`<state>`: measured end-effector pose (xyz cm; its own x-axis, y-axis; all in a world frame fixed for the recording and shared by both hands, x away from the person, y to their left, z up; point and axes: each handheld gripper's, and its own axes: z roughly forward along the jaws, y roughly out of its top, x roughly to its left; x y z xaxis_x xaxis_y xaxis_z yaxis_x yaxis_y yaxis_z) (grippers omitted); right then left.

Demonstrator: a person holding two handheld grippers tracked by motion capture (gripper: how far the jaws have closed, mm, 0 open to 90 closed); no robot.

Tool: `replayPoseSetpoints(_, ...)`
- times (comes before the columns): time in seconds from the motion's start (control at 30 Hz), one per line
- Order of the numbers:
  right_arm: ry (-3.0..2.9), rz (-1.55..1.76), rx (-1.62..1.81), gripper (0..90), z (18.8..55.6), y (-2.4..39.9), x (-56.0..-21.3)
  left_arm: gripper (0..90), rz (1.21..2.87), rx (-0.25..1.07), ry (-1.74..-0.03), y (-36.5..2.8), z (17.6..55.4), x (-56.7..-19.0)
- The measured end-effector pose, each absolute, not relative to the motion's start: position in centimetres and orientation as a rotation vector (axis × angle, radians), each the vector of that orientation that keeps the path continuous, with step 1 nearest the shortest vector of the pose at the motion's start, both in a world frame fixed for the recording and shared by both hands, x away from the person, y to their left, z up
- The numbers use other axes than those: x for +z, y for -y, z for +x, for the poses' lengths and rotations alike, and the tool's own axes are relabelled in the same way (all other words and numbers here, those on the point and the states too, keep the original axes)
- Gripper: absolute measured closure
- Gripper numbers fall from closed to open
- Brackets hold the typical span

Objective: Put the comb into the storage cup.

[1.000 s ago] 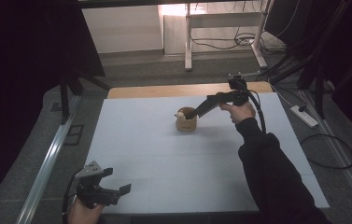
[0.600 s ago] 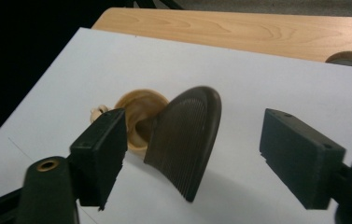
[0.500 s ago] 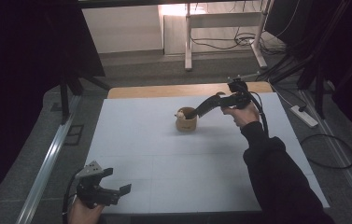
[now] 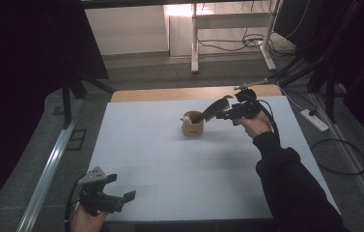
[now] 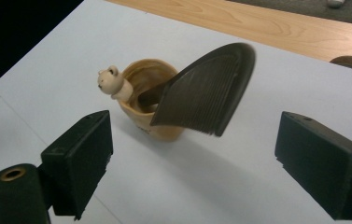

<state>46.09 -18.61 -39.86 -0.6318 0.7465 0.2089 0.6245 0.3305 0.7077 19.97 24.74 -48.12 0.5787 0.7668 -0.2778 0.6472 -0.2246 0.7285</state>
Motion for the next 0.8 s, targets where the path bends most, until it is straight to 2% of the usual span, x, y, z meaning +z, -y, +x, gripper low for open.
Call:
replayPoseSetpoints(0.3,-2.442,1.210,1.166,6.5,45.2,18.7,-40.2,0.0,1.946,0.176,-1.136,-24.8,20.0,-48.1)
replayPoseSetpoints(0.8,-2.461,1.156,1.157,5.1,43.5,19.8,-40.7,0.0,1.948,0.176,-1.135,-24.7,20.0,-48.1)
